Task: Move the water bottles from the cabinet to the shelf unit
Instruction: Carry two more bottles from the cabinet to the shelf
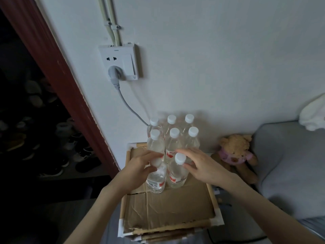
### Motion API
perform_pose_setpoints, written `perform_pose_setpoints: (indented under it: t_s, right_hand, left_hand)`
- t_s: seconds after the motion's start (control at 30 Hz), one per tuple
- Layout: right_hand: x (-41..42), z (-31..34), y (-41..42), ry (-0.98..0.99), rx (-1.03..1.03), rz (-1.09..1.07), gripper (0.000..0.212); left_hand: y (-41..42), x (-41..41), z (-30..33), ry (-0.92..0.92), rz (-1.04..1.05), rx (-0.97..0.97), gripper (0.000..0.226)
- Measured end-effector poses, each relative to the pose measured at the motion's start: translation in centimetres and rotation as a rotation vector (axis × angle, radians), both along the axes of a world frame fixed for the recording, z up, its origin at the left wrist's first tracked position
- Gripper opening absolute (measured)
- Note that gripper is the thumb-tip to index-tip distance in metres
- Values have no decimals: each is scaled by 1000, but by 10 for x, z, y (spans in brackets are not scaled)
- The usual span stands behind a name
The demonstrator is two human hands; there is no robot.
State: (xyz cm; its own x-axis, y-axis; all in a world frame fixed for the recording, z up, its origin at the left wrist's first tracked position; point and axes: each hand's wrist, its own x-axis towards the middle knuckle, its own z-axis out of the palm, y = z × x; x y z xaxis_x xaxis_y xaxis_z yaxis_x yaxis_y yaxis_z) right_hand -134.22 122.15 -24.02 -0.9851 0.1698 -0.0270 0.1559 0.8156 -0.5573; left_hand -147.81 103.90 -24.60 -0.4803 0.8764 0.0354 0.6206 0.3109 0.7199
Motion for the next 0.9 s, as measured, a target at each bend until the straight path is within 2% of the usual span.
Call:
perform_pose_setpoints:
  t_s: [0.2, 0.37, 0.5, 0.6, 0.9]
  right_hand:
    - [-10, -4, 0, 32, 45, -91, 34]
    - [-15, -2, 0, 54, 102, -157, 38]
    - [-16, 1, 2, -19, 32, -48, 51]
    - [-14, 2, 4, -59, 32, 13, 48]
    - [-23, -2, 6, -16, 68, -85, 30]
  left_hand:
    - [7, -1, -1, 67, 132, 4, 38]
    - [10, -4, 2, 77, 202, 14, 38]
    - [7, -8, 6, 4, 71, -11, 43]
    - [5, -12, 8, 12, -36, -44, 42]
    - [19, -10, 4, 57, 210, -51, 36]
